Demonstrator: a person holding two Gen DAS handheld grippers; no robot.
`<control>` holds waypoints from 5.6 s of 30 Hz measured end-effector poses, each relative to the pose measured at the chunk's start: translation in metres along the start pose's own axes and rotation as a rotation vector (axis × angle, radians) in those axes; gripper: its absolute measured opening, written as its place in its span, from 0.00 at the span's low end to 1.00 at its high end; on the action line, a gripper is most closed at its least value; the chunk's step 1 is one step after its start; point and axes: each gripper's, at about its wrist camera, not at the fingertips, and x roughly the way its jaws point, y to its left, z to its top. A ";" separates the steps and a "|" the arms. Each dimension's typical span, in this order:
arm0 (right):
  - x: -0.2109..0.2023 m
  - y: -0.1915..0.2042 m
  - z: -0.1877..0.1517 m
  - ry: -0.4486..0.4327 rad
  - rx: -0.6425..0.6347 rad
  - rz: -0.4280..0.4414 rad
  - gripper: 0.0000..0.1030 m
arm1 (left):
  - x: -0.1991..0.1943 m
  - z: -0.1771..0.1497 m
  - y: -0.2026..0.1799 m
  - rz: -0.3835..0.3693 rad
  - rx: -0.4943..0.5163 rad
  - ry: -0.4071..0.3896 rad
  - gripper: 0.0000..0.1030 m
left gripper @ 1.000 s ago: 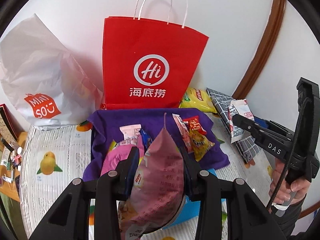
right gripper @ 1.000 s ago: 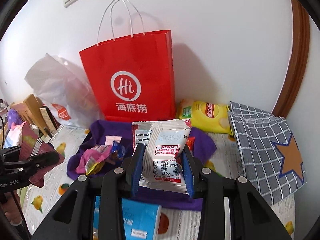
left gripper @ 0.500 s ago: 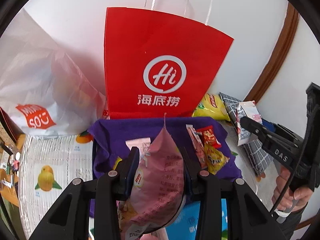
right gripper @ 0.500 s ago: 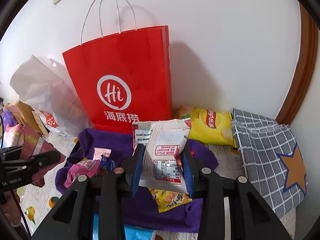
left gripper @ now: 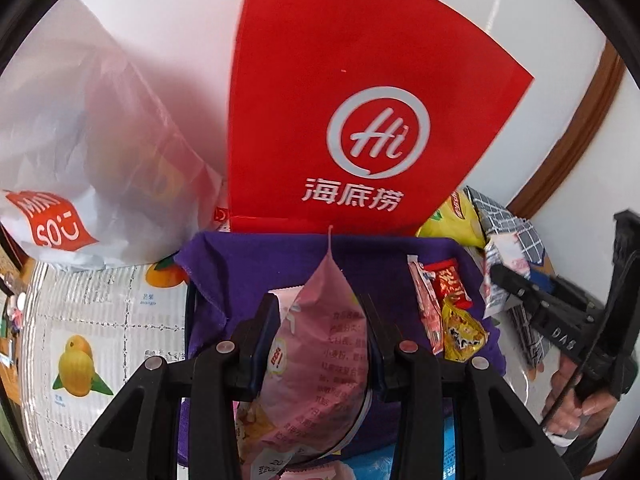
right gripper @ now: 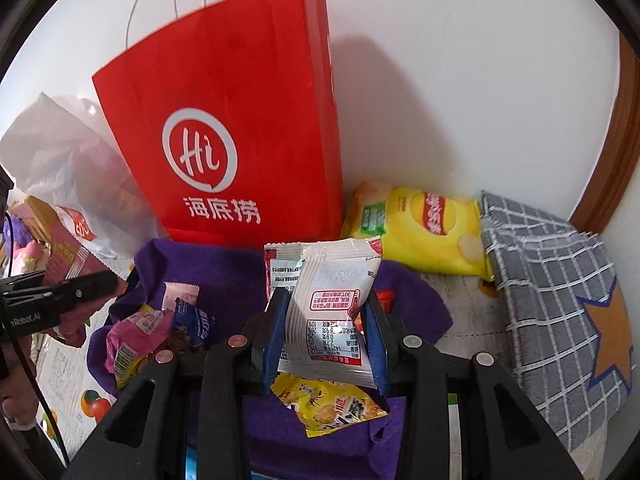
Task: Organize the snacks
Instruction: 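Carry the pink bag and white sachet over the purple towel with both grippers, then open both grippers to drop the white sachet and pink bag onto the towel, then grasp the green snack bag on the sheet with the right gripper, then grasp the pink wrapped candy with the left gripper while the right gripper holds the green bag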
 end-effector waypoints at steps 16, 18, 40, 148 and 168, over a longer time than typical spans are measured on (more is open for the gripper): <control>0.023 0.016 -0.010 0.084 -0.043 0.018 0.36 | 0.003 -0.006 -0.010 -0.011 0.037 0.005 0.36; 0.022 0.016 -0.010 0.085 -0.043 0.020 0.36 | 0.004 -0.007 -0.011 -0.007 0.042 0.007 0.36; 0.038 0.017 -0.015 0.151 -0.064 0.025 0.38 | 0.033 -0.012 -0.015 -0.049 -0.014 0.114 0.36; -0.074 0.055 -0.226 0.211 -0.099 -0.039 0.63 | -0.085 -0.133 0.022 0.108 -0.024 0.074 0.63; -0.088 0.021 -0.226 0.171 -0.067 -0.029 0.53 | -0.035 -0.088 -0.005 0.129 0.017 0.033 0.61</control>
